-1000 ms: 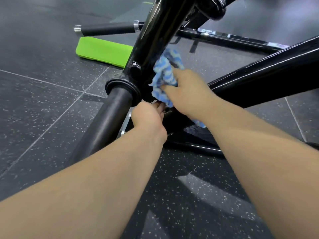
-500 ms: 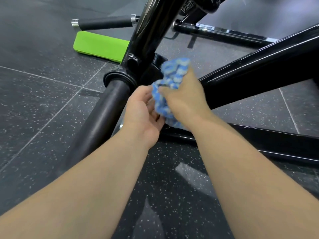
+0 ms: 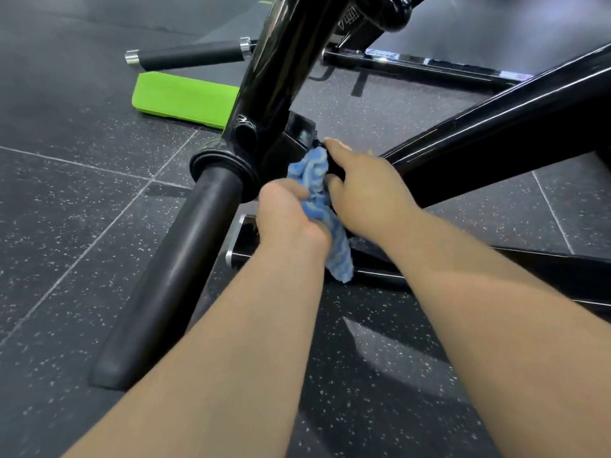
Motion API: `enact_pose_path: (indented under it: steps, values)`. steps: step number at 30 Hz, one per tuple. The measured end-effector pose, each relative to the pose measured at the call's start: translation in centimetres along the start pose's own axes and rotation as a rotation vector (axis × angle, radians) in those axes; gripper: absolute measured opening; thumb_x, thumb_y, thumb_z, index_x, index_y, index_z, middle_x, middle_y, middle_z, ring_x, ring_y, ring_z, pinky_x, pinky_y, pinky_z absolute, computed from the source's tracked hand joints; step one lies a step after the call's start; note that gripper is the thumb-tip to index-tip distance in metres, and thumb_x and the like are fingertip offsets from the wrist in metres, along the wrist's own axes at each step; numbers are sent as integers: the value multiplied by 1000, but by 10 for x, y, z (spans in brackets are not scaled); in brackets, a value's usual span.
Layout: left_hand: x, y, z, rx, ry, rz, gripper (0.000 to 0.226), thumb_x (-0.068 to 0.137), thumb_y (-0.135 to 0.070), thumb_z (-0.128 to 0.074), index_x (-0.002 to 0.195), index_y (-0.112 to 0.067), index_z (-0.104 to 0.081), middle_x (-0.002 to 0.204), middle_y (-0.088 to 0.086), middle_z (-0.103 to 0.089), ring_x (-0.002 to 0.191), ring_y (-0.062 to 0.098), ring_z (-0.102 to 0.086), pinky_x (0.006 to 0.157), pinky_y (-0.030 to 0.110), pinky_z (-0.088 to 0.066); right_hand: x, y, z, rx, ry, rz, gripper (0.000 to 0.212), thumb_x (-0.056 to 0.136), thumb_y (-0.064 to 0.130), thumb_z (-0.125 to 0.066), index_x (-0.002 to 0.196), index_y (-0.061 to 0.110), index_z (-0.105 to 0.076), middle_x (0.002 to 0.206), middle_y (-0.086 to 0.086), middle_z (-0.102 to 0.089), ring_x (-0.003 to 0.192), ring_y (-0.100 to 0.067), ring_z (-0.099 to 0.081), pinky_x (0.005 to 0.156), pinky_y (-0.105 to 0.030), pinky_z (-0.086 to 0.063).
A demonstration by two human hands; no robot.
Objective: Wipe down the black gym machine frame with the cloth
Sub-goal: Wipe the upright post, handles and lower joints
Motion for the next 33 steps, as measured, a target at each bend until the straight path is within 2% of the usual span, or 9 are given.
enact_pose_path:
  steps: [5, 7, 10, 12, 15, 19, 23, 26, 33]
  values:
    - [24, -22, 36, 318, -223, -107, 22, 98, -18, -46, 77, -15, -45, 106, 6, -58, 70, 16, -52, 52, 26, -41, 0, -6, 2, 68, 17, 28, 54, 100, 19, -46, 150, 20, -29, 153, -1, -36, 139, -17, -33, 103, -15, -19]
    - [29, -16, 32, 266, -118, -127, 18, 96, -32, -52, 92, -14, -56, 104, 4, -59, 77, 16, -59, 60, 27, -48, 0, -3, 0, 77, -13, 28, 56, 97, 15, -47, 150, 21, -29, 154, -1, -35, 139, -18, -33, 106, -17, -18]
    - [34, -8, 10, 75, 53, -94, 53, 87, -48, -61, 130, -17, -54, 125, 13, -62, 107, 31, -65, 84, 44, -55, 1, -2, -6, 102, -61, 11, 59, 92, 10, -46, 148, 21, -34, 154, 3, -34, 138, -16, -33, 108, -20, -18]
    - [36, -4, 8, 90, 50, -150, 60, 81, -53, -67, 129, -17, -57, 121, 14, -66, 104, 31, -67, 83, 50, -56, 1, -4, -6, 135, -67, -4, 59, 92, 10, -45, 148, 22, -34, 155, 4, -33, 139, -16, -32, 110, -22, -19]
    - [35, -4, 21, 165, -77, -234, 52, 85, -54, -63, 119, -15, -64, 109, 7, -71, 90, 23, -71, 69, 37, -60, -1, -8, -10, 132, -44, -5, 63, 93, 13, -49, 151, 20, -27, 157, 1, -29, 142, -19, -27, 112, -23, -17]
    - [34, 0, 16, 87, 52, -68, 50, 94, -54, -49, 123, -16, -62, 118, 11, -68, 97, 27, -69, 72, 37, -58, -6, -8, -18, 204, -91, 35, 74, 85, 27, -67, 149, 28, -30, 158, 2, -24, 142, -18, -25, 112, -24, -19]
    - [-6, -1, 15, 9, 171, -55, 31, 99, -23, -42, 110, -7, -67, 100, 10, -73, 83, 21, -71, 67, 28, -60, -16, -3, -9, 218, -473, 45, 31, 77, 22, -73, 107, 27, -66, 111, 0, -54, 104, -23, -46, 86, -38, -46]
    - [-14, -7, 16, 45, 215, -116, 21, 96, -10, -46, 92, -6, -66, 80, 6, -73, 69, 14, -70, 61, 22, -58, -9, 12, -10, 379, -452, 91, 9, 75, 12, -68, 81, 18, -71, 80, 0, -63, 76, -19, -55, 72, -38, -48]
    - [13, -13, 13, 89, -68, -247, 28, 89, -25, -66, 109, -7, -59, 103, 11, -69, 73, 20, -68, 54, 28, -55, -7, 1, -16, 720, -418, -65, 24, 85, 3, -60, 85, 22, -75, 87, 10, -70, 79, -9, -66, 83, -34, -54]
Point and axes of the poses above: each hand's wrist, its own x-axis towards the middle knuckle, its own z-axis out of the back of the hand, y = z × x, the point moved 5 cm from there along x, towards the middle knuckle
